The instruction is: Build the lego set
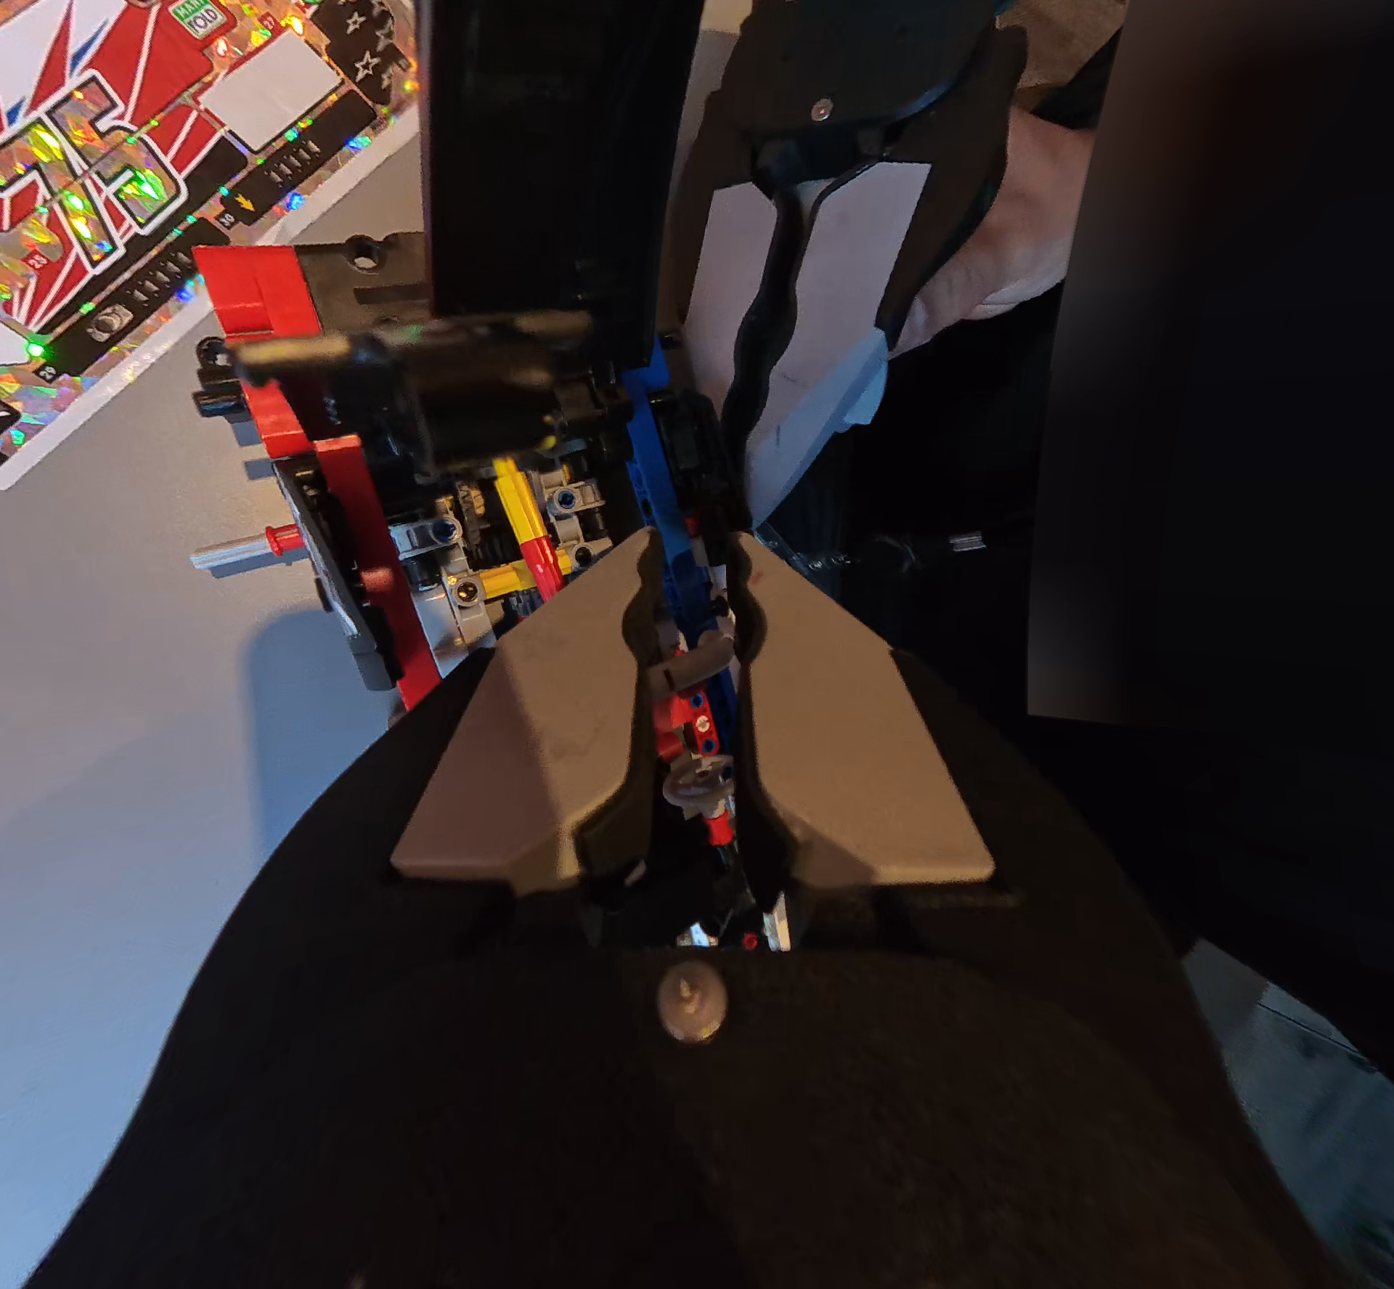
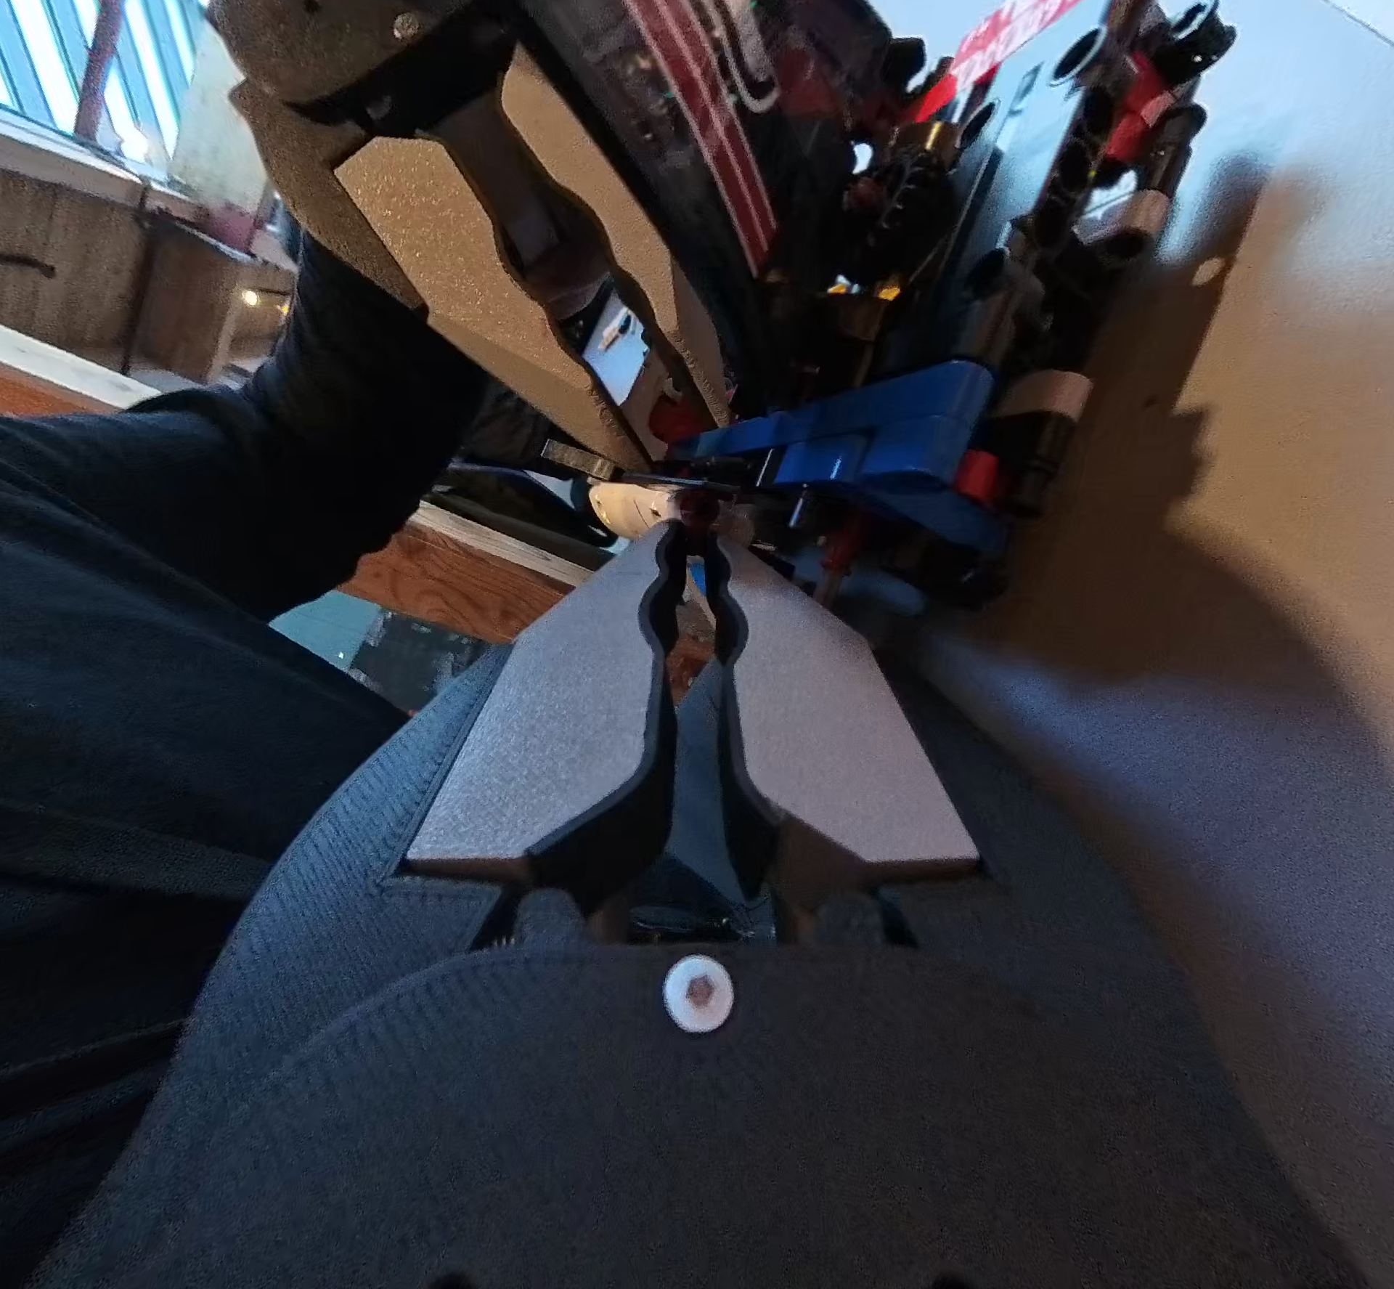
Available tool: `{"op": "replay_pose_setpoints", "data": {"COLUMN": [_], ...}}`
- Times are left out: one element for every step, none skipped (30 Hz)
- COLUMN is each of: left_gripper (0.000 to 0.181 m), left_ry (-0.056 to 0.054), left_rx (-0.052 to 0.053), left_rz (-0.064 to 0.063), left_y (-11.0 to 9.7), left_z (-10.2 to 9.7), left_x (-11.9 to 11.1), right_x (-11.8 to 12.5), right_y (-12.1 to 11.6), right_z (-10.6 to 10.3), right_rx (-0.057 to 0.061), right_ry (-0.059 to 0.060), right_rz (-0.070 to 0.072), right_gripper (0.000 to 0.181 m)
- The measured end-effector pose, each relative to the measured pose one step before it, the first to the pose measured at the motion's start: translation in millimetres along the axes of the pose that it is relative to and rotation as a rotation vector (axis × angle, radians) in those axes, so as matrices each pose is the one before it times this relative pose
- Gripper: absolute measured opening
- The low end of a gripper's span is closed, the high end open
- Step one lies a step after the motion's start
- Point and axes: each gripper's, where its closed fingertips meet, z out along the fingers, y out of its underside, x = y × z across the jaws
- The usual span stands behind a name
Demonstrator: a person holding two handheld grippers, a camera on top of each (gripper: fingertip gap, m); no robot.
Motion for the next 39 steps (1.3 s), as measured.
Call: {"op": "replay_pose_setpoints", "data": {"left_gripper": [0.013,0.013,0.013,0.013,0.013,0.013,0.013,0.012,0.01,0.0,0.0,0.0,0.0,0.0,0.0,0.001,0.001,0.001,0.003,0.005,0.009,0.006,0.004,0.004,0.004,0.004,0.004,0.003,0.002,0.005,0.005,0.002,0.002,0.003,0.004,0.008,0.008,0.009,0.011], "left_ry": [-0.0084,-0.0096,-0.0082,-0.0045,-0.0006,0.0,-0.0055,-0.011,-0.0107,0.0188,-0.0153,-0.0171,-0.0169,-0.0025,0.0018,0.017,0.0128,-0.0083,-0.0216,-0.0118,-0.0005,-0.0024,-0.0138,-0.0151,-0.0077,-0.0027,0.0056,0.0099,0.0161,0.0215,0.0108,-0.001,0.0001,-0.0007,-0.0031,0.0051,0.021,0.0223,0.0158], "left_rx": [0.0032,0.0,-0.0026,-0.0005,0.0026,0.0042,0.0037,0.0029,0.0055,0.0152,0.0347,0.0086,-0.0002,0.0062,0.0108,0.0069,0.0049,-0.0018,-0.0113,-0.0156,-0.026,-0.0277,-0.0096,0.0015,-0.0015,-0.0045,-0.0002,-0.0011,-0.0046,-0.0066,-0.006,0.0003,0.0023,0.0054,0.0101,0.009,0.0091,0.0057,-0.0028], "left_rz": [0.0043,0.0078,0.0108,0.0086,0.0059,0.0019,0.0067,0.0122,0.0176,0.0201,0.0061,-0.0029,-0.0094,-0.0109,-0.0059,-0.0088,-0.0147,-0.0164,-0.0173,-0.0137,-0.0088,0.0014,0.0113,0.011,0.0042,-0.0016,-0.0008,-0.0038,-0.0047,-0.0051,-0.0061,-0.006,-0.005,-0.0046,-0.0043,-0.0021,-0.0031,-0.0088,-0.0072], "left_y": [-0.46,-0.04,0.26,0.03,-0.13,-0.34,-0.21,-0.11,-0.63,-2.35,-5.52,-1.16,0.83,0.89,1.14,1.9,1.71,1.69,2.2,2.33,3.4,2.98,-0.27,-2.19,-1.6,-1.0,-1.23,-0.98,-0.49,0.02,0.17,-0.36,-0.21,-0.07,-0.22,0.08,0.09,0.27,1.4], "left_z": [-0.13,0.06,0.11,-0.07,0.06,-0.09,-0.11,-0.29,-1.05,-1.25,-1.2,-0.6,-0.45,-0.51,-0.5,-0.86,-1.73,-2.06,-2.04,-1.13,0.42,1.46,1.02,0.63,0.3,0.13,0.28,0.66,1.04,1.47,1.46,0.31,-1.01,-1.97,-2.61,-2.02,-0.91,0.44,1.64], "left_x": [-0.77,-0.54,-0.22,0.0,-0.02,-0.09,-0.41,-0.36,0.59,5.8,0.43,-1.83,-4.01,-2.4,-1.41,1.47,0.92,-2.64,-5.0,-3.4,-0.84,-0.35,-1.04,-1.07,-0.63,-0.83,0.18,0.51,1.23,2.0,0.26,-1.37,-0.48,-0.32,-0.52,0.73,2.83,2.34,0.74], "right_x": [0.41,0.06,-0.11,-0.17,0.0,0.05,0.03,0.2,0.27,-0.05,-0.47,-0.65,-0.25,0.0,0.06,0.57,0.31,0.04,0.25,0.24,-0.03,-0.03,-0.15,0.02,-0.04,-0.14,-0.03,0.16,0.15,0.09,0.11,-0.11,-0.2,-0.02,0.07,0.12,0.29,-0.01,-0.03], "right_y": [-0.61,-0.21,0.27,0.22,0.33,-0.04,-0.18,-0.14,-0.48,-1.49,-2.06,-1.8,0.2,1.43,0.14,-0.52,-0.12,-0.25,-0.05,0.02,-0.3,-0.16,-0.22,-0.52,-0.12,-0.18,-0.18,-0.07,0.0,-0.14,-0.16,-0.23,-0.46,-0.38,-0.17,-0.15,-0.01,-0.17,-0.26], "right_z": [-0.2,-0.06,0.14,0.02,-0.16,-0.11,0.01,0.16,0.16,-0.04,0.1,0.4,0.77,0.85,0.09,-0.19,-0.02,0.07,0.18,0.27,0.09,-0.2,-0.25,-0.37,-0.29,-0.15,-0.09,0.05,0.12,0.1,0.05,0.09,-0.1,-0.07,-0.07,0.12,0.08,0.18,0.06], "right_rx": [0.0028,-0.0007,-0.0013,-0.0004,-0.0023,-0.0038,-0.0065,-0.0106,-0.0111,-0.0083,-0.008,-0.0111,-0.0239,-0.0257,-0.0021,0.0121,0.0135,0.0133,0.008,0.0027,-0.0003,-0.0042,-0.0043,-0.0012,-0.0012,-0.0003,0.0012,-0.0005,-0.0013,-0.0016,-0.0041,-0.0057,-0.0041,-0.0052,-0.0057,-0.0034,-0.0044,-0.0046,-0.0033], "right_ry": [0.0035,0.0039,0.0,-0.0068,-0.0121,-0.0097,-0.0019,0.0035,0.0029,0.0001,0.0061,0.0207,0.0299,0.0227,0.0114,0.0042,-0.007,-0.0118,-0.0053,0.0012,0.0036,0.0041,0.0015,-0.0016,-0.0049,-0.008,-0.0087,-0.0072,-0.0045,-0.0025,-0.0021,-0.0038,-0.0048,-0.0045,-0.0048,-0.0024,0.0009,0.0014,0.002], "right_rz": [0.0139,0.0162,0.0248,0.036,0.0423,0.0374,0.0254,0.0168,0.016,0.0195,0.0058,-0.0294,-0.0486,-0.0355,-0.0146,0.0016,0.0157,0.0183,0.0077,-0.0021,-0.0064,-0.0078,-0.0029,0.0047,0.0088,0.0112,0.0117,0.01,0.0076,0.0058,0.006,0.0082,0.0096,0.0105,0.0108,0.0073,0.0021,0.0002,-0.0009], "right_gripper": [0.001,0.001,0.001,0.001,0.001,0.001,0.001,0.001,0.001,0.001,0.001,0.001,0.001,0.002,0.002,0.002,0.002,0.002,0.002,0.002,0.002,0.002,0.002,0.002,0.002,0.001,0.001,0.001,0.001,0.001,0.001,0.002,0.002,0.002,0.002,0.001,0.001,0.001,0.002]}}
